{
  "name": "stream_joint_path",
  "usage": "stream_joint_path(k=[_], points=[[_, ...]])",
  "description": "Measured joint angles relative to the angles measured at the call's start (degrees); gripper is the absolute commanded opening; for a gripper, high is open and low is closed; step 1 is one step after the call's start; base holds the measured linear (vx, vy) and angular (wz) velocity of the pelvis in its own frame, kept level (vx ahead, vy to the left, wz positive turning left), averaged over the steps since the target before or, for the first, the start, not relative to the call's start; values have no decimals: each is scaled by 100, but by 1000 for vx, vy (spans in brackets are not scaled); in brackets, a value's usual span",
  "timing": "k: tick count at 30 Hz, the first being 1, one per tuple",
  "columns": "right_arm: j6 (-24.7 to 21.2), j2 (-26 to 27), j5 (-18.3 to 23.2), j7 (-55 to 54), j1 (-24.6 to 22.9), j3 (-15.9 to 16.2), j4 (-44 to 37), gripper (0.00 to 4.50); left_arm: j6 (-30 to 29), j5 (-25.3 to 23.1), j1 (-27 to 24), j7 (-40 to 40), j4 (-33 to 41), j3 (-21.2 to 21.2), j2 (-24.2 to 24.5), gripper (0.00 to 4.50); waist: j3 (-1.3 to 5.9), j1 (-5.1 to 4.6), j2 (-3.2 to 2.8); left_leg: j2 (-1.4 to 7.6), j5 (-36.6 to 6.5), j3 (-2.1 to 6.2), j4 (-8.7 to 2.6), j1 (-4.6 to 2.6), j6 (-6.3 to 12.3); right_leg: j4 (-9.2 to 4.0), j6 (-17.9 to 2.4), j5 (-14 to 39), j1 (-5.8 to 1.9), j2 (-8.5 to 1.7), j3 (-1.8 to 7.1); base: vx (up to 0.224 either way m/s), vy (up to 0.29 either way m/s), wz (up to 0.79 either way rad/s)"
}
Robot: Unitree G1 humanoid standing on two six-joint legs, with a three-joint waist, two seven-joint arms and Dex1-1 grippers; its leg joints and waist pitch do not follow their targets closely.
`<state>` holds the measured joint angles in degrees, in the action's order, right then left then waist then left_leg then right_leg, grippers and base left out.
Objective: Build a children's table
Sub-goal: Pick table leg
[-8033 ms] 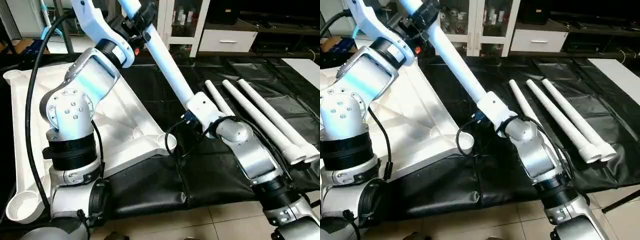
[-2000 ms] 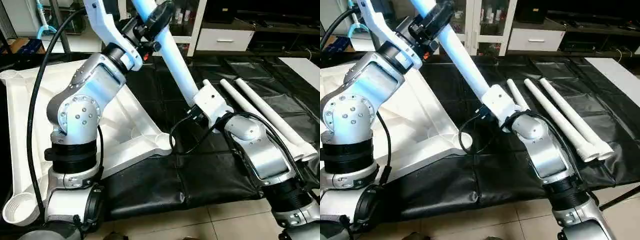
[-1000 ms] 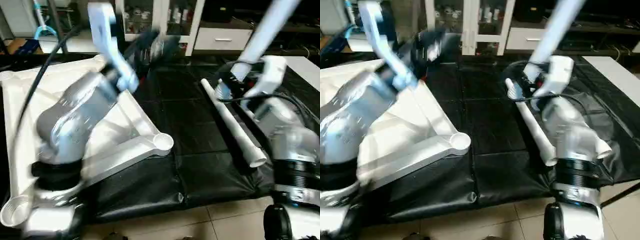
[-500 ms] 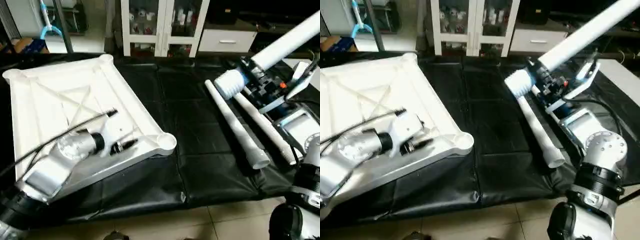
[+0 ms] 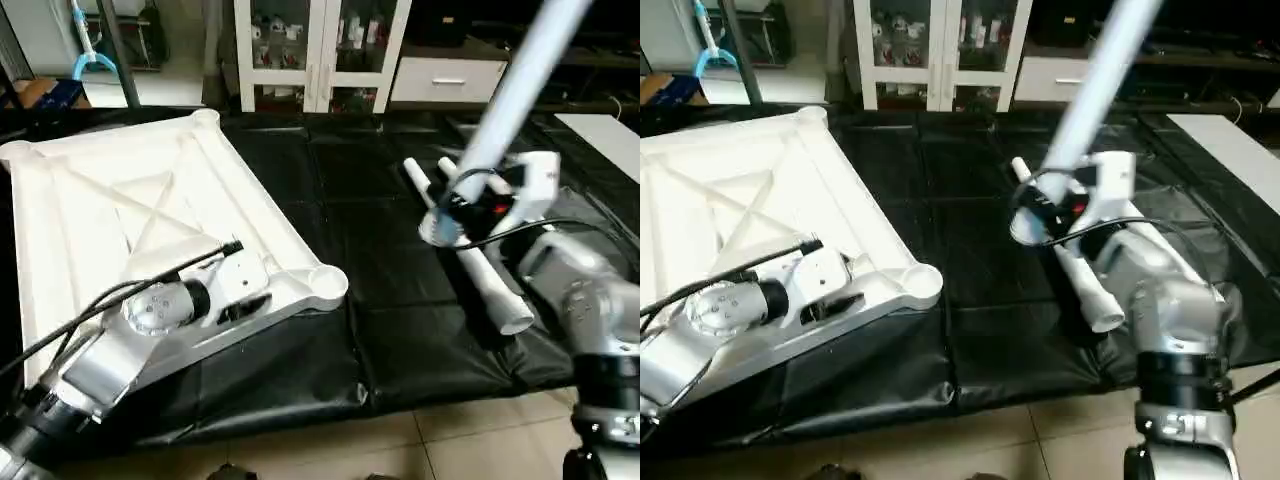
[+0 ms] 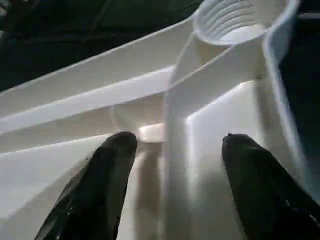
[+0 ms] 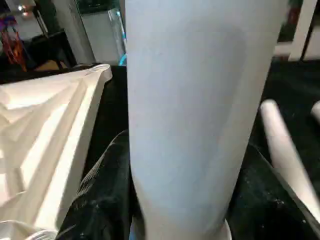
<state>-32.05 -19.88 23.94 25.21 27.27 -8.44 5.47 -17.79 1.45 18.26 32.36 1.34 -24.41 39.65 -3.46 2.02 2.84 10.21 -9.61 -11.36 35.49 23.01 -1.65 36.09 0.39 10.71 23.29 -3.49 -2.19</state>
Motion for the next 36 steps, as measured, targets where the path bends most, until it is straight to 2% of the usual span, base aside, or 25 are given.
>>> stream_joint_path(k=[5, 8, 15, 18, 24, 29, 33, 36], points=[[452, 106, -458, -74, -233, 402, -27, 190, -103, 254, -2, 185, 104, 118, -208, 311, 0, 6, 0, -2, -1, -1, 0, 0, 2, -2, -2, -1, -1, 0, 3, 0, 0, 0], [567, 181, -626, -117, -306, 547, -27, 190, -130, 342, -3, 271, 160, 118, -289, 282, -1, -10, -1, -2, -1, -1, 0, 0, 2, -2, -2, -1, -1, 0, 5, 0, 0, 0], [716, 253, -658, -166, -313, 585, -43, 190, -277, 574, -48, 381, 340, 232, -592, 234, 0, -23, 0, -1, -1, -1, 0, -1, 2, -2, -3, -2, -2, 1, 5, 0, 0, 0], [734, 254, -659, -145, -316, 592, -43, 190, -354, 691, -48, 472, 415, 348, -616, 232, 0, -31, 0, 1, -1, 0, 0, -2, 1, 0, -4, -3, -2, 3, 4, 0, 0, 0], [742, 286, -648, -123, -316, 578, -43, 190, -624, 916, -278, 810, 881, 295, -592, 232, 0, -37, 2, 0, -1, -3, 0, -3, 2, 0, -3, -2, -2, 2, 6, 0, 0, 0], [742, 263, -630, -113, -315, 530, -43, 190, -646, 645, -359, 761, 878, 100, -586, 232, -1, -33, 6, 0, -1, -3, 0, -3, 1, -1, -2, -1, -2, 2, 9, 0, 0, 0], [742, 251, -607, -100, -319, 439, -51, 190, -507, 147, -302, 406, 530, 13, -697, 232, -4, -34, -12, -1, -1, -1, 0, -3, 1, -1, -2, -1, -3, 2, 8, 0, 0, 0], [741, 258, -547, -73, -465, 428, -209, 190, -398, -38, -184, 169, 255, -2, -819, 203, -3, -29, -30, -1, -1, 4, 0, -6, 1, -1, -2, -2, -7, 4, 6, 0, 0, 0]])
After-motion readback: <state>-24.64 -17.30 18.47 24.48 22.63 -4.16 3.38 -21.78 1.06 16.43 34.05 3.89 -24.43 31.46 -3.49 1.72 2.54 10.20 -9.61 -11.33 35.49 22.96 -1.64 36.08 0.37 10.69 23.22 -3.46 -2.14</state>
